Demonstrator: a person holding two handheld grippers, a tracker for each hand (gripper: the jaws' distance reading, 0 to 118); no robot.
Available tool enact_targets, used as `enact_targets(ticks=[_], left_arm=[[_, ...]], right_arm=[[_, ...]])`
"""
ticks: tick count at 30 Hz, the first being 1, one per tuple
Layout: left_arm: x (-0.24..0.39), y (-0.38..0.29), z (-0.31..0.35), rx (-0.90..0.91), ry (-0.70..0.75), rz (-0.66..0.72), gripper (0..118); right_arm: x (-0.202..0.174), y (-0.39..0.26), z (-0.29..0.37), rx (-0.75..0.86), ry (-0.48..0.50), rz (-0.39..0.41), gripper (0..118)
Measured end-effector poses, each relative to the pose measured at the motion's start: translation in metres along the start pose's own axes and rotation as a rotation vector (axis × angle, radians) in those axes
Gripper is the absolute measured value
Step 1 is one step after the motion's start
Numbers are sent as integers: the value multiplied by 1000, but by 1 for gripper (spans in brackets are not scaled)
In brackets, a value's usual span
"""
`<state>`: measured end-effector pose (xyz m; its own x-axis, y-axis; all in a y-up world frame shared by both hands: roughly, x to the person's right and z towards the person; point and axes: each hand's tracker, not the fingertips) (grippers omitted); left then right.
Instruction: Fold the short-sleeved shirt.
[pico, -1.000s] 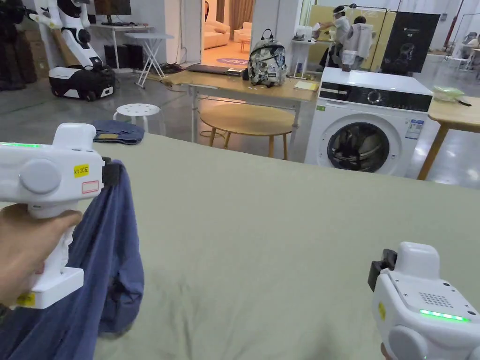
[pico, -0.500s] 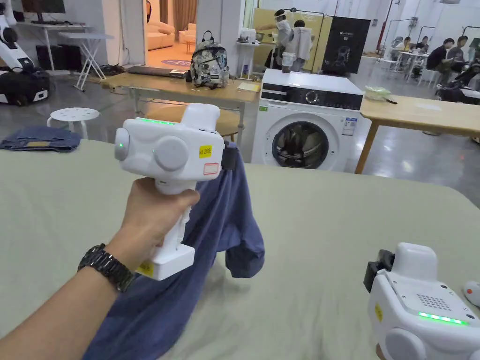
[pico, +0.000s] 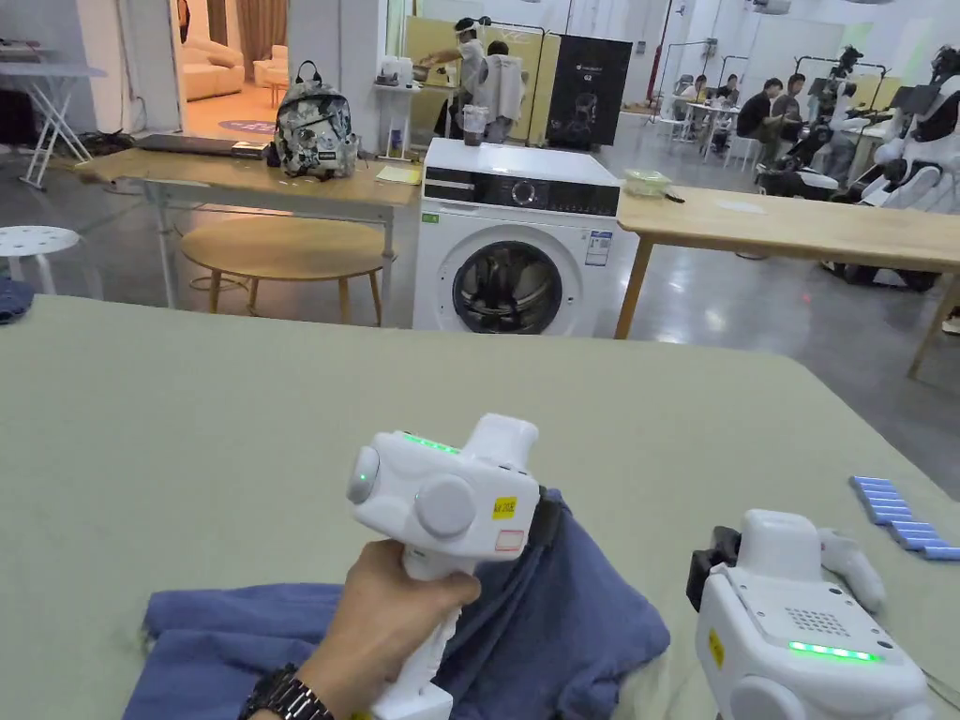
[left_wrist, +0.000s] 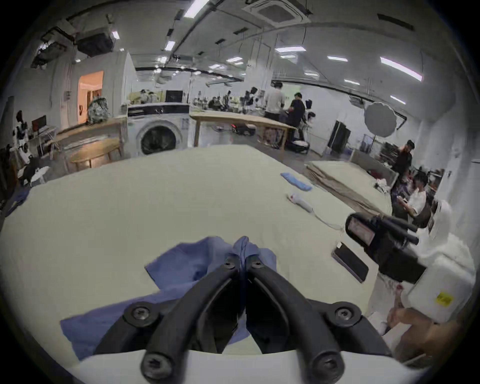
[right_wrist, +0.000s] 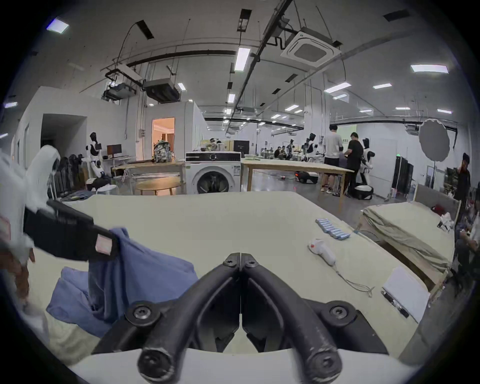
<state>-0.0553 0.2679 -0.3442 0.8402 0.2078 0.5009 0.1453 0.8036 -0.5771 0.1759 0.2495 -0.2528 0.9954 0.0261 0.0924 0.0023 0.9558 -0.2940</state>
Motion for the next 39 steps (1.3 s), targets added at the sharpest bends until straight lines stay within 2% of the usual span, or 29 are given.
enact_targets(ticks=[1,2,5,8,10,11,15,19,20,23,24,33,39], left_arm=[[1,-5,-1,1,6,-2,0],[1,-9,-1,-3,8,-2,6],[-2,-16,9,19,38,-4,42],[-14,-15,32,82,64,57,58],[-25,-17,52,140,52,77,63],[-28,-19,61,146,69,80,69],[-44,-36,99,170,202,34,69],[-62,-65,128,192,347,54,66],[-66,-74,135,201,378,66,54],[-79,-100,150,200,465,89,6],[-83,-107,154,195,487,106,1],[-166,-134,181,117,540,352,0],[-236,-115,168,6,554,403,0]], right_arm=[[0,-1,-1,-5,2,1,0],[0,-2,-2,-12,2,3,0],[-3,-4,-2,-22,11,0,0],[-8,-2,-2,-18,22,0,0],[-13,1,-1,-12,30,4,0],[-16,2,-1,-9,36,5,0],[-26,5,-1,-1,59,12,0],[-38,6,2,4,84,13,0],[-42,6,2,6,90,13,0],[-51,3,4,14,107,20,0],[-54,2,4,14,114,21,0],[-71,0,0,-3,160,15,0],[-70,-2,-8,-18,160,22,0]])
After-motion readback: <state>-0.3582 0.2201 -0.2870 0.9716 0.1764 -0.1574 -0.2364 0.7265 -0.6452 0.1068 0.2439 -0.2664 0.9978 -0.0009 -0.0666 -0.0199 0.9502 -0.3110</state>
